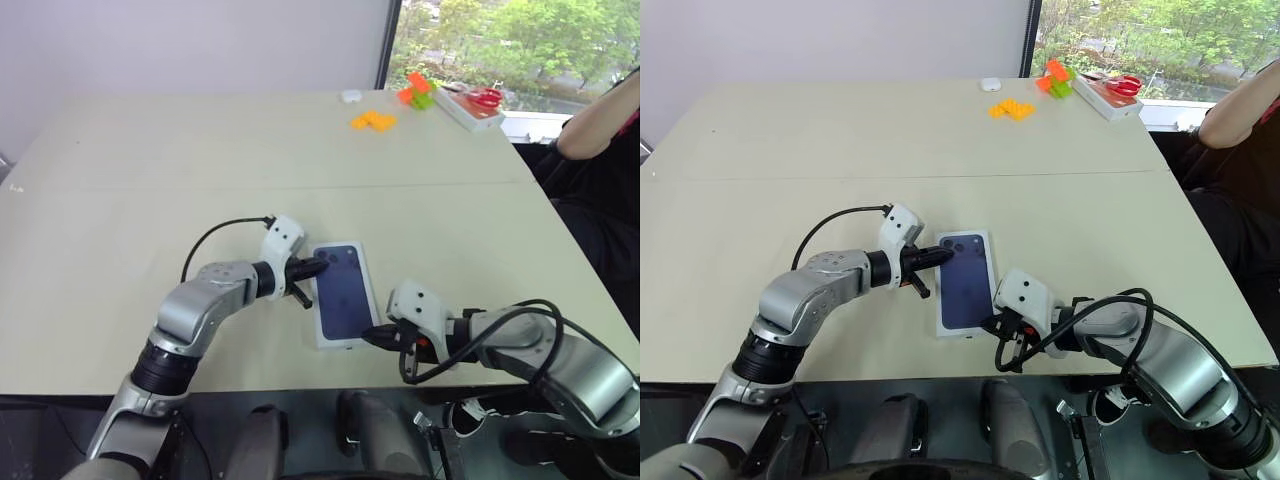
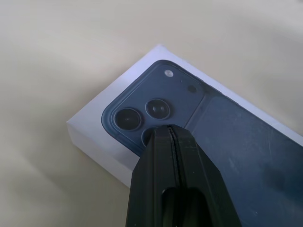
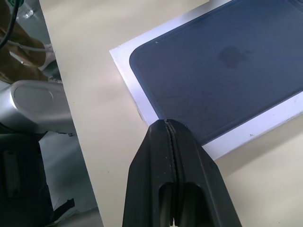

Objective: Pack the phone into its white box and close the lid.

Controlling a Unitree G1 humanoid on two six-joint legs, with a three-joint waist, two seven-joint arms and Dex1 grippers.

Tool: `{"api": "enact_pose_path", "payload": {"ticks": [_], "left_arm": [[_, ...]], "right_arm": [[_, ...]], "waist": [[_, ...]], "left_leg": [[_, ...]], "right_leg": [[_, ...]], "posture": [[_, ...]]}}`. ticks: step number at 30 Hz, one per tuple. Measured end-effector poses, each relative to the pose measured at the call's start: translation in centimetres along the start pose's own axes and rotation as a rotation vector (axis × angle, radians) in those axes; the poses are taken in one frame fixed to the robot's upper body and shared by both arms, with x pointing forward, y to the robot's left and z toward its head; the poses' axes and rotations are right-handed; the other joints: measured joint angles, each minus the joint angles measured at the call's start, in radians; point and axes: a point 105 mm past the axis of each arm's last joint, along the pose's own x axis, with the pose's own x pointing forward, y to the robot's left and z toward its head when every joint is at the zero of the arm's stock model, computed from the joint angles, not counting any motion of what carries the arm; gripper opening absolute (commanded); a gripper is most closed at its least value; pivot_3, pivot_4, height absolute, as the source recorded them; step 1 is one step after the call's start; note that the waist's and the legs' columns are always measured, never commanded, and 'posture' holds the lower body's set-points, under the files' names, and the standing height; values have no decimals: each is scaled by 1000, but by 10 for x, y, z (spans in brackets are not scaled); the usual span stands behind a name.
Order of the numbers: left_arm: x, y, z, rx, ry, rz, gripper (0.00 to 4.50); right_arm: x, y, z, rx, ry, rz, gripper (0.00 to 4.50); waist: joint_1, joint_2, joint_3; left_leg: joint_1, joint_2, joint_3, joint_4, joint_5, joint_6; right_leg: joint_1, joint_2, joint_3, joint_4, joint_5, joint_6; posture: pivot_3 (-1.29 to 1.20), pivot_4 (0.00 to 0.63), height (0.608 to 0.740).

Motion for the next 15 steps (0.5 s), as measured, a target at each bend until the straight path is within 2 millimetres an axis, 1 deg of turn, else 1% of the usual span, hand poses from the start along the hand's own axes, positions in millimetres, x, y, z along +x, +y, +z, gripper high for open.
{"api": "enact_pose_path", "payload": {"ticks": [2,3,5,6,7,9,10,11,12,15], "left_arm": [[-9,10,7,-54,-78,41,0],[-21,21,15,-87,-141,87,0],[-44,39,28,-86,-224,173,0],[-59,49,32,-67,-249,226,0],[-72,57,31,-43,-253,271,0],[-100,73,21,-4,-223,360,0],[-109,78,15,6,-202,391,0],[-117,81,10,11,-188,409,0],[-130,84,1,26,-160,434,0],[-161,88,-21,22,-103,503,0]], "right_arm": [[-4,-21,5,19,-46,-108,30],[-9,-36,15,26,-113,-179,30],[-19,-57,29,4,-195,-293,30],[-24,-68,34,-9,-221,-350,30],[-28,-75,35,-16,-229,-387,30],[-34,-90,28,-2,-225,-444,30],[-35,-95,23,11,-217,-458,30],[-35,-99,21,20,-219,-463,30],[-35,-104,22,30,-231,-457,30],[-51,-125,13,93,-248,-506,30]], "waist": [[0,0,0],[-3,0,0],[-3,0,0],[-3,0,0],[-3,0,0],[0,0,0],[1,1,0],[3,1,0],[2,0,0],[1,1,1]], "left_leg": [[-1,0,0,0,0,0],[-1,1,1,0,0,0],[0,1,0,-1,0,0],[0,1,0,-2,0,1],[0,1,0,-2,0,1],[0,1,1,-3,-1,1],[-1,1,1,-3,-1,1],[-1,0,1,-2,-1,1],[-1,1,2,-2,-1,1],[-1,1,4,-2,-1,1]], "right_leg": [[-1,0,0,1,0,0],[-2,1,0,1,1,1],[-2,2,0,1,2,3],[-2,2,0,1,2,3],[-2,2,0,1,2,3],[-2,1,1,1,2,2],[-2,0,1,1,1,1],[-2,0,1,0,0,0],[-2,0,1,0,0,-1],[-2,-1,2,-1,0,-1]], "posture": [[0,150,730],[0,150,730],[0,150,730],[0,150,730],[0,150,730],[0,150,730],[0,150,730],[0,150,730],[0,150,730],[0,150,730]]}}
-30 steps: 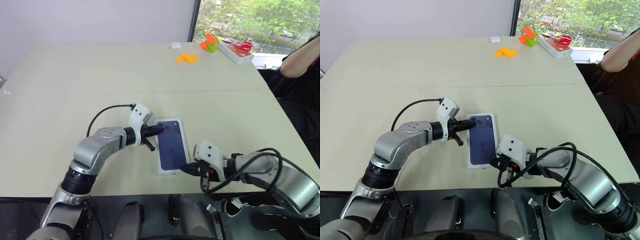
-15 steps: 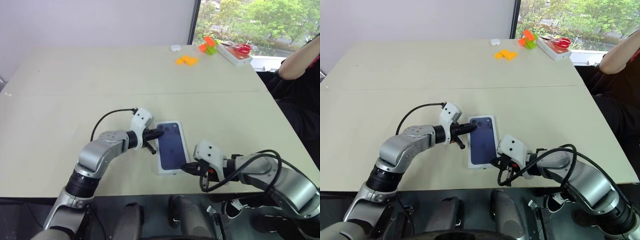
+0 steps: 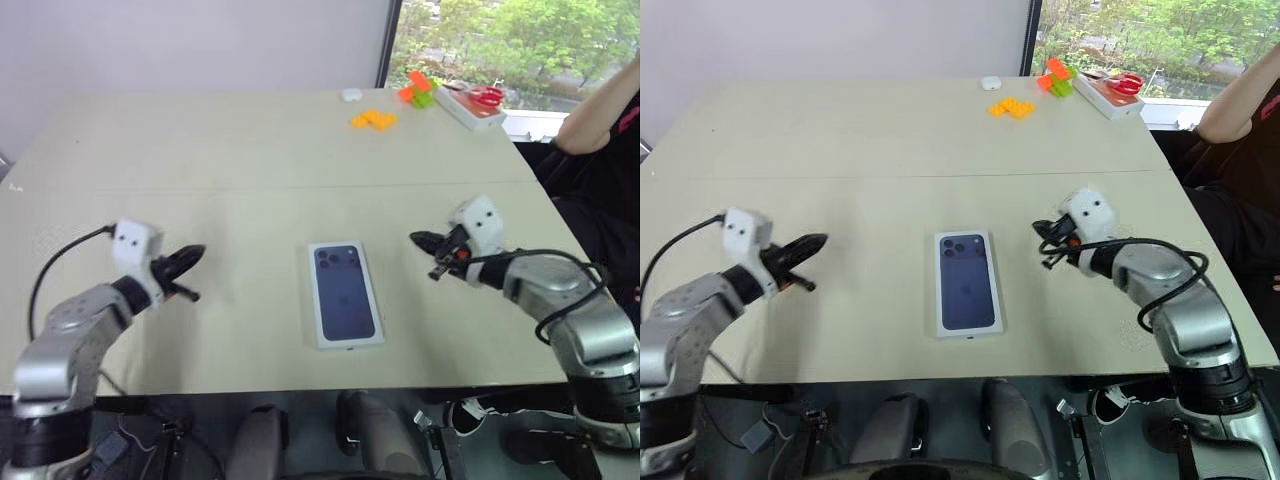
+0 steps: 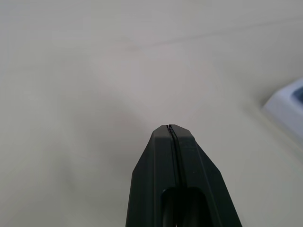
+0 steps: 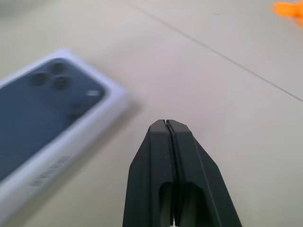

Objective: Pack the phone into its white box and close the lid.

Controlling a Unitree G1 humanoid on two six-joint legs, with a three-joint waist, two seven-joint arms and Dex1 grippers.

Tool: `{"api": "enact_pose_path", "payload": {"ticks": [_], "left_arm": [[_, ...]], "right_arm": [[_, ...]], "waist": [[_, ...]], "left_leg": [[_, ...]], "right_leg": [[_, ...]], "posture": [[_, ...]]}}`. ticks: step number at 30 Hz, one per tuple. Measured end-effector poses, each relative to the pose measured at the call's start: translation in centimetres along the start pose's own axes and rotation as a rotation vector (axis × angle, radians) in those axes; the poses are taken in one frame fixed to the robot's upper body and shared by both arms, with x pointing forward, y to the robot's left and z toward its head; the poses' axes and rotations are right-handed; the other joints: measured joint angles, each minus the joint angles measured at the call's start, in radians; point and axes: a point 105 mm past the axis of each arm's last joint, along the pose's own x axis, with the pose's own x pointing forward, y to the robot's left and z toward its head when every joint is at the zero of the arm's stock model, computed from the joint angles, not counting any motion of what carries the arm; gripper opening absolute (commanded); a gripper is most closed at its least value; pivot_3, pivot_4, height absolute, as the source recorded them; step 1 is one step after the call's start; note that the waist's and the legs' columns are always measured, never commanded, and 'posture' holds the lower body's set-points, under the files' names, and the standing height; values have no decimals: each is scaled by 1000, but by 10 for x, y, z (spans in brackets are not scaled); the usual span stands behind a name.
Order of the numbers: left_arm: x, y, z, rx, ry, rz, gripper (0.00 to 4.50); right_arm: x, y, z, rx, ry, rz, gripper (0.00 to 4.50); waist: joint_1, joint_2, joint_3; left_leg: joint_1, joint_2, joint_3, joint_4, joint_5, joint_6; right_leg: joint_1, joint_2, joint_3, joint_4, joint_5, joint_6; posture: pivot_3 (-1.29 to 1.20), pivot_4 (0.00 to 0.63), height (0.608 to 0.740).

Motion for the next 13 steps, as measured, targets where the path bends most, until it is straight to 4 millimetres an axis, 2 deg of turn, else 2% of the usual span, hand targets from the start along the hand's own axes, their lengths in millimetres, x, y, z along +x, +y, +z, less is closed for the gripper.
{"api": "enact_pose_path", "payload": {"ticks": [2,8,13], "left_arm": [[-12,6,-8,1,20,21,0],[-22,10,-14,0,19,52,0],[-22,9,-14,-9,14,46,0]], "right_arm": [[-1,-11,-2,24,-1,-16,30],[1,-9,-8,25,0,36,30],[-1,-5,-16,38,14,67,30]], "waist": [[2,0,0],[0,0,0],[-1,0,0]], "left_leg": [[0,0,0,0,0,0],[0,0,0,0,0,0],[0,1,0,0,0,0]], "right_leg": [[0,0,0,0,0,0],[0,0,0,0,0,0],[0,1,0,0,0,0]], "posture": [[0,150,730],[0,150,730],[0,150,730]]}}
